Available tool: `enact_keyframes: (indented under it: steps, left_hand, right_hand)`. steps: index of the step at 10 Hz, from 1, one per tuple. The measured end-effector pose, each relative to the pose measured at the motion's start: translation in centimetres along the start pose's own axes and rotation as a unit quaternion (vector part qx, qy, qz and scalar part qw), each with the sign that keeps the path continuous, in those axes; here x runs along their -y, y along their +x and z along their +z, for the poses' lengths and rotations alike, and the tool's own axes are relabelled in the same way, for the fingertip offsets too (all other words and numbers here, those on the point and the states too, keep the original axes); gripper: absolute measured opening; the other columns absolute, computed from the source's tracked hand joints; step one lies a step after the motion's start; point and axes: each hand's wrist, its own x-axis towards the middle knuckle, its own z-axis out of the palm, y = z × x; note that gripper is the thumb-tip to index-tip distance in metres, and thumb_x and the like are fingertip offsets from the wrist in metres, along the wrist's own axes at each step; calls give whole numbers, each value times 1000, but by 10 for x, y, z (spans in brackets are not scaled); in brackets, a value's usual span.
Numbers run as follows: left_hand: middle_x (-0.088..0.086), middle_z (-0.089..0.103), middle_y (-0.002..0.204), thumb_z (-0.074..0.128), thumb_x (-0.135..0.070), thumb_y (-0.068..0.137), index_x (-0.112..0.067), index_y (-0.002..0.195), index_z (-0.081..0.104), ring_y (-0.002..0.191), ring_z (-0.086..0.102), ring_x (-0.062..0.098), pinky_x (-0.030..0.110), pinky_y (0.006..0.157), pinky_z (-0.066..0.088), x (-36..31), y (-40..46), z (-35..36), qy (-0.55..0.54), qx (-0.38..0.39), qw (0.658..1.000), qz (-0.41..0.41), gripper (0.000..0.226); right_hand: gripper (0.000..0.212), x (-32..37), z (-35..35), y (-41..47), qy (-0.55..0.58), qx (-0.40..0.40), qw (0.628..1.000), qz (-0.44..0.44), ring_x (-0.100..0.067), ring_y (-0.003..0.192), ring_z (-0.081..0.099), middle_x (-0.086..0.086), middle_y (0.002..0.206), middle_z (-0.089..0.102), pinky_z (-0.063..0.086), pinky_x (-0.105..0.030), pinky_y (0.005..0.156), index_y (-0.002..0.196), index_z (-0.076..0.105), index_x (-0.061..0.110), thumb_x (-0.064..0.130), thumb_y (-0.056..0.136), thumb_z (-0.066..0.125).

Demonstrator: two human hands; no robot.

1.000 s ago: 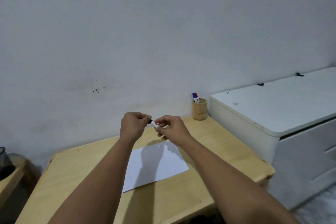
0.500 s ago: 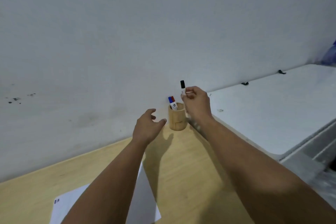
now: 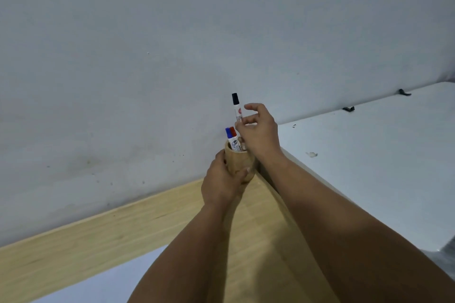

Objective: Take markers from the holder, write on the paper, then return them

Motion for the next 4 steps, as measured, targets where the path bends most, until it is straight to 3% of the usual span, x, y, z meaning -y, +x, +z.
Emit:
enact_keyframes:
  steps: [1, 2, 3, 4]
  left_hand:
    - [-11, 69, 129, 78, -48, 83, -35, 142, 48, 112, 68, 16, 45, 88, 60, -3, 1, -4, 11, 12, 1000, -1, 67]
    - [-8, 68, 125, 77, -43, 81, -31, 140, 48, 110, 67, 20, 45, 86, 59, -11, -3, -9, 29, 34, 999, -1, 66]
    - [0, 61, 136, 76, -39, 82, -27, 147, 42, 116, 63, 24, 41, 88, 56, -29, -8, -29, 63, 43, 997, 2, 75]
    - [2, 41, 160, 74, -44, 89, -25, 162, 26, 137, 53, 24, 38, 101, 48, -37, -36, -49, 39, 24, 999, 5, 90]
  right_hand:
    - [25, -4, 3, -4, -36, 23, 999, 23, -13, 84, 77, 15, 88, 75, 66, -49, 85, 89, 64, 46, 24, 89, 78]
    - [23, -6, -1, -16, -68, 56, 995, 49, -13, 95, 75, 13, 91, 76, 62, -45, 94, 95, 65, 40, 21, 88, 77]
    - [35, 6, -7, -27, -60, 72, 994, 63, -18, 104, 73, 3, 107, 76, 59, -34, 92, 122, 68, 25, 16, 89, 77]
    - [35, 32, -18, -38, -38, 47, 996, 61, -18, 103, 71, -1, 114, 74, 52, -24, 78, 125, 70, 20, 18, 91, 79]
